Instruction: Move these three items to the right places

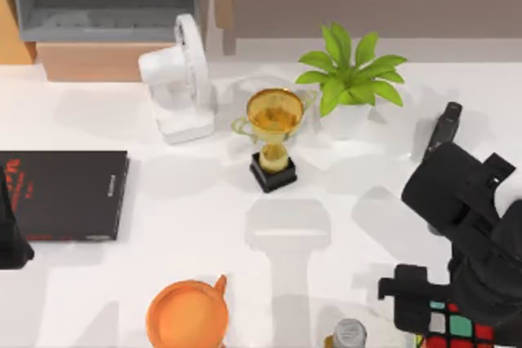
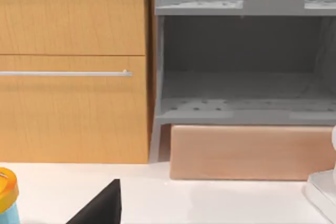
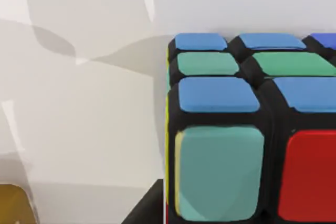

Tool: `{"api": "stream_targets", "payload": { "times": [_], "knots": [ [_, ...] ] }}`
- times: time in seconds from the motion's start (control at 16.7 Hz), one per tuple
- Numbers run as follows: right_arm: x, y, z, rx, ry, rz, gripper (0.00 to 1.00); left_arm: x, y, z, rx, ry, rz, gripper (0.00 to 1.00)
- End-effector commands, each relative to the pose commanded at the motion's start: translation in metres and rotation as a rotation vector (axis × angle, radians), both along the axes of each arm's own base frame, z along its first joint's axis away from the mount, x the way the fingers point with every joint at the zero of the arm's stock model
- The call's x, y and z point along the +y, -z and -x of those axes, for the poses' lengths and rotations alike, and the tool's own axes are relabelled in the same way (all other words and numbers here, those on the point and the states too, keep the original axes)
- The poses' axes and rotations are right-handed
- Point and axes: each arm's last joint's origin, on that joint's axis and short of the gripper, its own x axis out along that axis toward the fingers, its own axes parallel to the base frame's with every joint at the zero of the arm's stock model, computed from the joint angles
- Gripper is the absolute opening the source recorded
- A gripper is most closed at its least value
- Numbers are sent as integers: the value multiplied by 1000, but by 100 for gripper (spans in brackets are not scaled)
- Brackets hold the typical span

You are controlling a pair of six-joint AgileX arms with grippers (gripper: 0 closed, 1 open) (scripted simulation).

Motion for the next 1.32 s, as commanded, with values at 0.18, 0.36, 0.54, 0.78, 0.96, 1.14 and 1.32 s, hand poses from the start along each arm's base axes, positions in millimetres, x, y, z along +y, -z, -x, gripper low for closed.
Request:
{"api": "stream_targets", "payload": {
  "times": [0.18,0.36,0.54,0.78,0.96,1.14,1.32],
  "knots": [
    [0,-16,0,3,0,2,0,0,0,0,0,0,0,100],
    [0,-23,1,0,-4,-1,0,0,0,0,0,0,0,100],
    [0,-21,0,2,-3,1,0,0,0,0,0,0,0,100],
    [15,-34,-21,-136,-70,-33,0,0,0,0,0,0,0,100],
    [34,-56,-54,-359,-147,-76,0,0,0,0,0,0,0,100],
    [54,-89,-93,-642,-213,-94,0,0,0,0,0,0,0,100],
    [70,-131,-130,-954,-245,-72,0,0,0,0,0,0,0,100]
  ]
}}
